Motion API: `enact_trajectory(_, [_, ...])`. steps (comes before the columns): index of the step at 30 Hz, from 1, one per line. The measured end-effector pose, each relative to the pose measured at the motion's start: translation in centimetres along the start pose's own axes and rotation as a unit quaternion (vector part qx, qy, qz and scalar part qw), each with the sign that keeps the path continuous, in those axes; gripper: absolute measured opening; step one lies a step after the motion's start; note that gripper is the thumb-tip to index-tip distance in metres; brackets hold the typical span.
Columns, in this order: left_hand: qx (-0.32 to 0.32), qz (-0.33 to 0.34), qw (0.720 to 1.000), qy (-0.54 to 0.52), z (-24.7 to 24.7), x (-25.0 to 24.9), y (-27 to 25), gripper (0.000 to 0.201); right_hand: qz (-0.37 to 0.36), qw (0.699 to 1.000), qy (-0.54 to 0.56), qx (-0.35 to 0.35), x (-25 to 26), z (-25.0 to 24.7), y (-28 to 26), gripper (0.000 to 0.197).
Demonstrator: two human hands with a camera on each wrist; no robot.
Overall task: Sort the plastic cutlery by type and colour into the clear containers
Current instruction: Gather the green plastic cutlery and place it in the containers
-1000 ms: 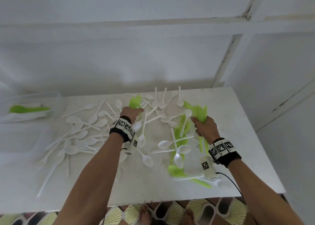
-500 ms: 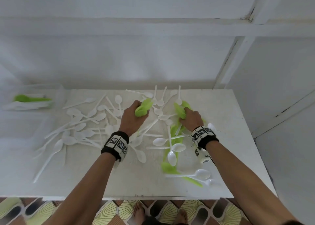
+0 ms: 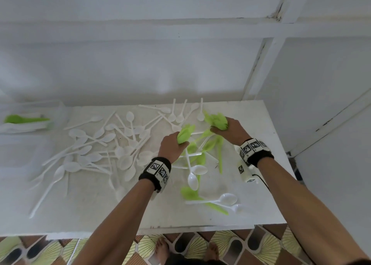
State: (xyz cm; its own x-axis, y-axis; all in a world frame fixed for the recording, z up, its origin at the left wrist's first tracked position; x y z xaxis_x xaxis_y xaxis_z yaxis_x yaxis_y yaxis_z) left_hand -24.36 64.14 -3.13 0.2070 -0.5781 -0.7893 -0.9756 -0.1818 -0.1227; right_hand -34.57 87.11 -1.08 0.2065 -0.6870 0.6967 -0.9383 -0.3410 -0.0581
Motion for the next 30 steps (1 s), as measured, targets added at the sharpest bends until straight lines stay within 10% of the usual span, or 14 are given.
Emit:
enact_trajectory(5, [0.022, -0.053, 0.996, 0.068, 1.4, 0.1, 0.7, 0.027, 0.103, 0.954, 0.272, -0.070, -0.5, -1.4, -1.1, 0.008])
enact_trajectory(14, [0.042, -0.125, 0.980, 0.150, 1.2, 0.7, 1.2, 0.035, 0.193, 0.875, 0.442, -0.045, -0.3, -0.9, -2.8, 0.011])
enact_trajectory(18, [-0.023, -0.062, 0.992, 0.107, -0.6, -0.7, 0.9, 0.024, 0.259, 0.893, 0.365, -0.047, -2.0, 0.7, -2.9, 0.017])
enact_trajectory(24, [-0.142, 0.018, 0.989, -0.020, -3.4, -1.9, 0.4, 0.024, 0.252, 0.962, -0.107, 0.009, -2.4, 3.4, -3.1, 0.055])
enact_trajectory(30, [-0.179, 0.070, 0.968, -0.159, -4.9, -1.5, -0.3, 0.026, 0.275, 0.951, -0.140, -0.011, -1.3, 4.5, -3.3, 0.042])
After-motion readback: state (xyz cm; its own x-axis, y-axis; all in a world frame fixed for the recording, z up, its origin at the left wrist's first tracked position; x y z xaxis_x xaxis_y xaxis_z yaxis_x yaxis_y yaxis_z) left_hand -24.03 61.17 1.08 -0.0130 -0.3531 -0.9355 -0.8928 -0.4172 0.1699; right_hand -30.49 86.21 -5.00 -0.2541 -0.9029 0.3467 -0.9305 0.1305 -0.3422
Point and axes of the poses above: each hand's wrist, its own y-axis towards the middle knuckle, its own z-axis out of the palm, x = y × z, the point moved 3 cm from there along y, towards the middle knuckle, and after that the axes turned 8 degrees about -y, right-handed, at the moved point
